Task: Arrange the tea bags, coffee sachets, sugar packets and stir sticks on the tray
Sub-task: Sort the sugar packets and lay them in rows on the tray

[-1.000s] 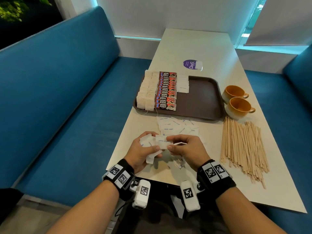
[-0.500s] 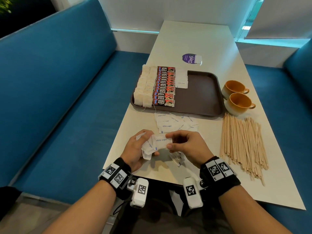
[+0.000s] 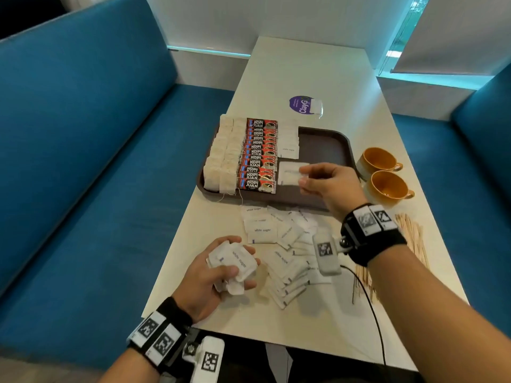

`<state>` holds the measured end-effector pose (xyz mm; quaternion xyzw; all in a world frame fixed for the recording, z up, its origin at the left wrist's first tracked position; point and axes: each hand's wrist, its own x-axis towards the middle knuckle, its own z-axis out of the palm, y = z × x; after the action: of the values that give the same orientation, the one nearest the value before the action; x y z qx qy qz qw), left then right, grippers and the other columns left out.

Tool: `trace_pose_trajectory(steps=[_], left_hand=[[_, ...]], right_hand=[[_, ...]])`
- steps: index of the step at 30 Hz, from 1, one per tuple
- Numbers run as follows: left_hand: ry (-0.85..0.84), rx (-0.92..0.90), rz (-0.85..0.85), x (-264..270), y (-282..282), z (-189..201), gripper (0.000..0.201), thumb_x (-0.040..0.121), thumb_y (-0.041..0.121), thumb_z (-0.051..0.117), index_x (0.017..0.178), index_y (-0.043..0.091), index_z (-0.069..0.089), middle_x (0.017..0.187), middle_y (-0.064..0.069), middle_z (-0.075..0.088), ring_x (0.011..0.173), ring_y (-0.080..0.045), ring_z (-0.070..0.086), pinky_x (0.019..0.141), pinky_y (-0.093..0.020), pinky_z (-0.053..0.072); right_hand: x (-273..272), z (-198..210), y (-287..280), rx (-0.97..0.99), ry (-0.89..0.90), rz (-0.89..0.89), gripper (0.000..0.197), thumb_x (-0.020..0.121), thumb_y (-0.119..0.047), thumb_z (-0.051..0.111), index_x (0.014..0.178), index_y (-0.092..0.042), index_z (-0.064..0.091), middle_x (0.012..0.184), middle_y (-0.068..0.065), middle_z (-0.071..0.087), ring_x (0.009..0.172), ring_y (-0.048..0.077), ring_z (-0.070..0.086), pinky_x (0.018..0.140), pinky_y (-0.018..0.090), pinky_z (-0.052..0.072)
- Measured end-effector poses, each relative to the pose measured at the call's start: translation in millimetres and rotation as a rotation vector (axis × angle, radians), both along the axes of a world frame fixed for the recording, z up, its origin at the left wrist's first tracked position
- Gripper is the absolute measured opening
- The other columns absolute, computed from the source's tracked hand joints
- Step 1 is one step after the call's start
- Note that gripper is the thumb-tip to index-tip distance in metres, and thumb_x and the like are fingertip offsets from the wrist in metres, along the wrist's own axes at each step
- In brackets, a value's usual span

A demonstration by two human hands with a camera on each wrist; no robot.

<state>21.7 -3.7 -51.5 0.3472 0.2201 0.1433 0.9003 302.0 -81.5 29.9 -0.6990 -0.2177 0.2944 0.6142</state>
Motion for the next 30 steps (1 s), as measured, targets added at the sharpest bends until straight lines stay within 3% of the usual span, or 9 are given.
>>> trace_pose_trajectory(steps=[4, 10, 13, 16, 20, 24, 27, 30], left_hand=[[0.027, 0.016, -0.019, -1, 2, 2, 0.06, 0.073, -0.008, 0.066, 0.13, 0.008, 0.053, 0.13, -0.025, 0.062, 0.113, -0.041, 0.065, 0.067, -0.047, 0.061], [0.041, 0.034, -0.015, 0, 5, -2, 0.054, 0.073, -0.006, 0.07, 0.124, 0.006, 0.059, 0.128, -0.03, 0.062, 0.105, -0.044, 0.064, 0.058, -0.038, 0.058], [0.056, 0.058, -0.013, 0, 6, -5, 0.056, 0.071, -0.002, 0.079, 0.123, 0.007, 0.061, 0.128, -0.029, 0.062, 0.096, -0.042, 0.061, 0.057, -0.036, 0.057], [0.053, 0.048, -0.008, 1, 6, -7, 0.06, 0.067, 0.0, 0.082, 0.122, 0.006, 0.062, 0.126, -0.031, 0.062, 0.084, -0.037, 0.061, 0.057, -0.035, 0.056], [0.066, 0.076, 0.003, 1, 6, -8, 0.052, 0.068, -0.003, 0.079, 0.118, 0.004, 0.064, 0.121, -0.033, 0.062, 0.07, -0.033, 0.06, 0.053, -0.033, 0.055], [0.063, 0.105, 0.002, 1, 6, -8, 0.055, 0.067, 0.003, 0.084, 0.118, 0.004, 0.063, 0.119, -0.032, 0.064, 0.07, -0.034, 0.056, 0.055, -0.033, 0.055], [0.07, 0.111, 0.005, 0, 7, -10, 0.058, 0.067, 0.003, 0.086, 0.12, 0.004, 0.061, 0.119, -0.034, 0.063, 0.071, -0.035, 0.055, 0.056, -0.034, 0.056], [0.076, 0.12, 0.034, 0, 6, -12, 0.062, 0.068, 0.003, 0.086, 0.123, 0.001, 0.059, 0.104, -0.034, 0.062, 0.063, -0.033, 0.057, 0.055, -0.035, 0.055]], right_hand=[[48, 0, 36, -0.004, 0.019, -0.071, 0.024, 0.084, 0.009, 0.074, 0.108, 0.005, 0.072, 0.098, 0.016, 0.071, 0.074, 0.017, 0.071, 0.07, 0.022, 0.062], [95, -23, 80, -0.114, 0.07, -0.057, 0.017, 0.086, 0.01, 0.072, 0.099, -0.001, 0.073, 0.112, 0.022, 0.071, 0.089, 0.028, 0.071, 0.079, 0.029, 0.063], [104, -34, 94, -0.18, 0.032, -0.051, 0.021, 0.086, 0.01, 0.073, 0.105, 0.001, 0.074, 0.109, 0.02, 0.072, 0.087, 0.026, 0.072, 0.076, 0.027, 0.063], [110, -45, 103, -0.282, 0.012, -0.017, 0.017, 0.083, 0.008, 0.076, 0.092, -0.006, 0.076, 0.107, 0.018, 0.073, 0.08, 0.023, 0.073, 0.067, 0.024, 0.063], [116, -51, 110, -0.431, -0.133, 0.028, 0.016, 0.081, -0.003, 0.083, 0.093, -0.013, 0.078, 0.095, 0.008, 0.074, 0.076, 0.015, 0.069, 0.068, 0.022, 0.062], [119, -49, 115, -0.557, -0.273, 0.076, 0.015, 0.081, -0.013, 0.085, 0.094, -0.019, 0.08, 0.09, 0.002, 0.074, 0.073, 0.013, 0.064, 0.071, 0.024, 0.06], [118, -45, 114, -0.577, -0.292, 0.082, 0.016, 0.08, -0.015, 0.086, 0.093, -0.022, 0.078, 0.091, 0.001, 0.073, 0.071, 0.013, 0.064, 0.069, 0.025, 0.06], [110, -34, 103, -0.499, -0.264, 0.018, 0.014, 0.083, -0.014, 0.083, 0.095, -0.017, 0.075, 0.083, 0.001, 0.071, 0.061, 0.011, 0.06, 0.058, 0.023, 0.054]])
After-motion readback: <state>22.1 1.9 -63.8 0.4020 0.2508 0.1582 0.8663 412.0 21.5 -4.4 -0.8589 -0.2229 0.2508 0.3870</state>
